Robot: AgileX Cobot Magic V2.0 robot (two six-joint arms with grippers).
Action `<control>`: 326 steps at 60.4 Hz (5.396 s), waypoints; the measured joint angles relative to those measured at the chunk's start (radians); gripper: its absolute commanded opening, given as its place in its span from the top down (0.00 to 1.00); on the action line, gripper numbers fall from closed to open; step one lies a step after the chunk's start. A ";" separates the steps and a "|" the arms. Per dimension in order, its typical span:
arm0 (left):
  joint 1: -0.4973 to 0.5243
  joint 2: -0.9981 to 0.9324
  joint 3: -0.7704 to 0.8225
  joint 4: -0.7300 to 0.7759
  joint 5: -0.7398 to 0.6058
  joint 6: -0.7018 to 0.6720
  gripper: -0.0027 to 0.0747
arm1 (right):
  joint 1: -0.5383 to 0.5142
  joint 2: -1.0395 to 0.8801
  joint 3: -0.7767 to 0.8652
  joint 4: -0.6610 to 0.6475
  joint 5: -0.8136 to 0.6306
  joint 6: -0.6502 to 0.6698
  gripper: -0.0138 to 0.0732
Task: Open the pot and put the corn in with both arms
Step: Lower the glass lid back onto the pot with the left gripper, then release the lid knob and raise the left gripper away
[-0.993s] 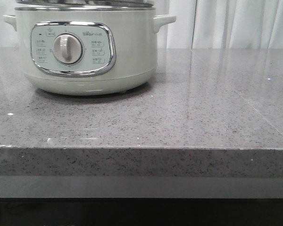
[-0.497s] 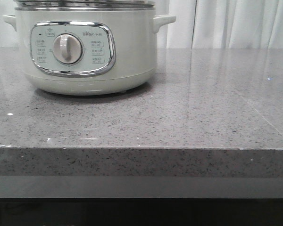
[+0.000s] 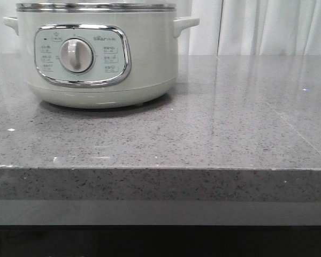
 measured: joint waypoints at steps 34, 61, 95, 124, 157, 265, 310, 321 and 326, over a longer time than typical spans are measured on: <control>0.000 -0.467 0.118 0.038 0.345 0.000 0.33 | 0.000 0.000 0.000 0.000 0.000 0.000 0.15; 0.000 -0.889 0.576 0.021 0.368 0.000 0.33 | 0.000 0.000 0.000 0.000 0.000 0.000 0.15; 0.000 -0.965 0.667 0.018 0.327 0.000 0.33 | 0.000 0.000 0.000 0.000 0.000 0.000 0.15; 0.000 -0.965 0.667 0.018 0.326 0.000 0.33 | 0.000 0.000 0.000 0.000 -0.002 0.000 0.15; 0.000 -0.965 0.667 0.017 0.326 0.000 0.84 | 0.000 0.000 0.000 0.000 -0.002 0.000 0.50; 0.494 -1.590 1.342 -0.026 -0.003 0.000 0.99 | 0.000 0.000 0.000 0.002 -0.002 0.000 0.92; 0.446 -1.650 1.431 -0.028 -0.079 0.000 0.99 | 0.000 0.000 0.000 0.002 -0.002 0.000 0.92; 0.446 -1.650 1.431 -0.028 -0.079 0.000 0.99 | 0.000 0.000 0.000 0.002 0.000 0.000 0.92; 0.446 -1.650 1.431 -0.029 -0.079 0.000 0.99 | 0.000 0.000 0.000 0.002 0.000 0.000 0.92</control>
